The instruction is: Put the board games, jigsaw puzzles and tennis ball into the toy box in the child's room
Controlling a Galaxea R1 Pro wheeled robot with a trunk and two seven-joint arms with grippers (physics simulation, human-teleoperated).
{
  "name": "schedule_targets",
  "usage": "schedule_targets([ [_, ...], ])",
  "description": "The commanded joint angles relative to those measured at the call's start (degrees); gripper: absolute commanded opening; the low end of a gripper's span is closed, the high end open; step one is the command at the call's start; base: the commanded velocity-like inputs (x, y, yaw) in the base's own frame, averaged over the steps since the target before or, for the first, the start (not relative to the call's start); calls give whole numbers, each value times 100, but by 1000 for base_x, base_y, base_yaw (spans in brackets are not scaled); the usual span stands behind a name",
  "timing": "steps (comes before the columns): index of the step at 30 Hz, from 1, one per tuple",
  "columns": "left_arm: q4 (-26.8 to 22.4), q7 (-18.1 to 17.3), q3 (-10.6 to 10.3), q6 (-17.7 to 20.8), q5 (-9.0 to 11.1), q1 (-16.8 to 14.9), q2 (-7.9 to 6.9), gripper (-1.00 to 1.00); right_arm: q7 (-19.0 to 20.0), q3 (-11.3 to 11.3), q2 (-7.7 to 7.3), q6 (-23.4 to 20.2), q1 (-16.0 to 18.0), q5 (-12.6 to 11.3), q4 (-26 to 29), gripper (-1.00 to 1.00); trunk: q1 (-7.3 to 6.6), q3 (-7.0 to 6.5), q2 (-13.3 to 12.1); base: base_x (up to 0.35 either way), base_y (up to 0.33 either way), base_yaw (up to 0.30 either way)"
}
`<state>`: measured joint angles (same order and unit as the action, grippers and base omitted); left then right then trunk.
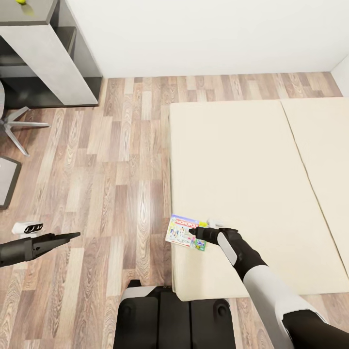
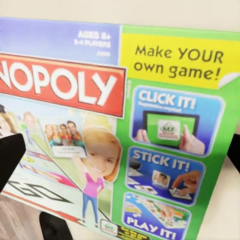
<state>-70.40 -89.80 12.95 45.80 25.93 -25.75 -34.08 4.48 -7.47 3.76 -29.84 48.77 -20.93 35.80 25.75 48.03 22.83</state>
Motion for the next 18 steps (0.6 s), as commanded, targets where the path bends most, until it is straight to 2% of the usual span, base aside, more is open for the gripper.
schedule_targets([
  [1, 0, -20, -2, 61, 0, -4, -2, 100, 8, -3, -3, -24, 1, 1, 6, 100, 3, 6, 9, 0, 55, 0],
  [18, 0, -20, 5, 61, 0, -1, -2, 100, 9, -1, 2, -21, 1, 1, 6, 100, 3, 6, 9, 0, 38, 0],
])
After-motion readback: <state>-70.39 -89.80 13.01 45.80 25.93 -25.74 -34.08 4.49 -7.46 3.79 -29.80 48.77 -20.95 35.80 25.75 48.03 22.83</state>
